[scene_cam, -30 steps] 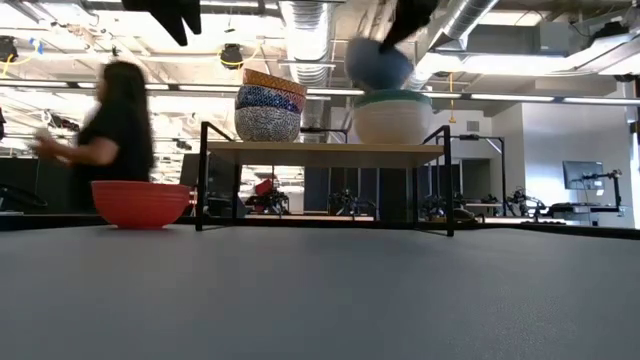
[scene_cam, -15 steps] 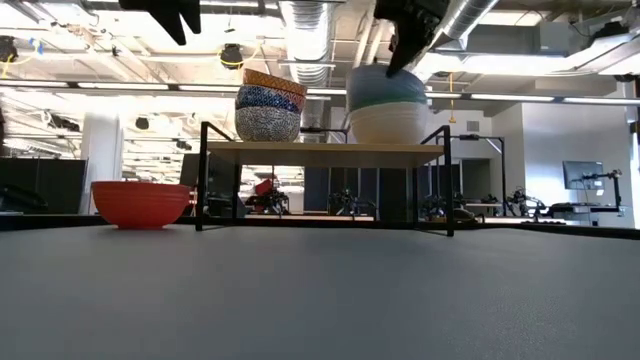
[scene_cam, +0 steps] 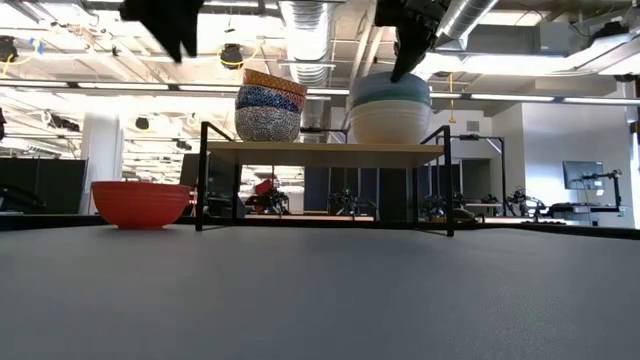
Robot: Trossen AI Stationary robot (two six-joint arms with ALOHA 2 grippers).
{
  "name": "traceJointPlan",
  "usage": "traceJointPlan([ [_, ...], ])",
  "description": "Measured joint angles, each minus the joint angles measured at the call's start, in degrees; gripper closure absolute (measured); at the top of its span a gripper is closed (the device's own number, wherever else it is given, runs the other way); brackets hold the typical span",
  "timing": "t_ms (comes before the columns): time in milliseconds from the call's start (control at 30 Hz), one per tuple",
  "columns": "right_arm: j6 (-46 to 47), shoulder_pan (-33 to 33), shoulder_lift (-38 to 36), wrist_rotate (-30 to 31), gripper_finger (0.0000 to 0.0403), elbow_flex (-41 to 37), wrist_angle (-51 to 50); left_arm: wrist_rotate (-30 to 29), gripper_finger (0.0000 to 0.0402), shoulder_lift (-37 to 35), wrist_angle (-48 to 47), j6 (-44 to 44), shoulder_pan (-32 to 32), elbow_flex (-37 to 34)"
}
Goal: Place and stack bowls onto a shelf
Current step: Stack the gray bowl on the top of the green bowl on the shelf, then stack the orange bowl on the top of the green bowl on the shelf
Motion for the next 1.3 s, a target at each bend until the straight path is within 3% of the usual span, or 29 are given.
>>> traceJointPlan([
  [133,0.4,0.4,0.0,3.6,0.0270,0.0,-0.3,3.1,0.0221,-0.1,0.4,0.4,1.8,-7.0],
  [300,5.1,1.3,-0.9,3.9,0.0212,0.0,-0.2,7.3,0.0221,-1.2,3.1,1.1,2.8,-16.9],
  [433,8.6,1.8,-3.4,3.9,0.0188,0.0,0.5,8.9,0.0221,-3.7,7.6,3.0,3.2,-23.9],
  [700,11.5,3.4,-9.9,3.9,0.0188,0.1,1.1,5.2,0.0221,-11.9,14.1,10.3,4.5,-38.2],
  [800,12.3,3.8,-11.7,3.9,0.0190,0.1,1.2,2.1,0.0221,-14.2,17.3,15.7,4.5,-42.6],
  [900,13.5,4.3,-13.0,3.9,0.0191,0.1,2.1,2.9,0.0221,-15.3,22.1,22.6,4.6,-46.7],
  [967,14.0,4.4,-13.7,3.9,0.0191,0.1,2.2,4.6,0.0221,-14.7,22.8,23.1,5.4,-46.9],
  [1100,14.8,4.6,-14.4,3.9,0.0191,0.1,2.4,1.2,0.0221,-12.7,22.6,21.1,6.5,-46.8],
  [1300,14.8,4.9,-14.4,3.9,0.0191,0.1,2.6,0.8,0.0221,-9.1,23.0,20.8,8.7,-46.8],
])
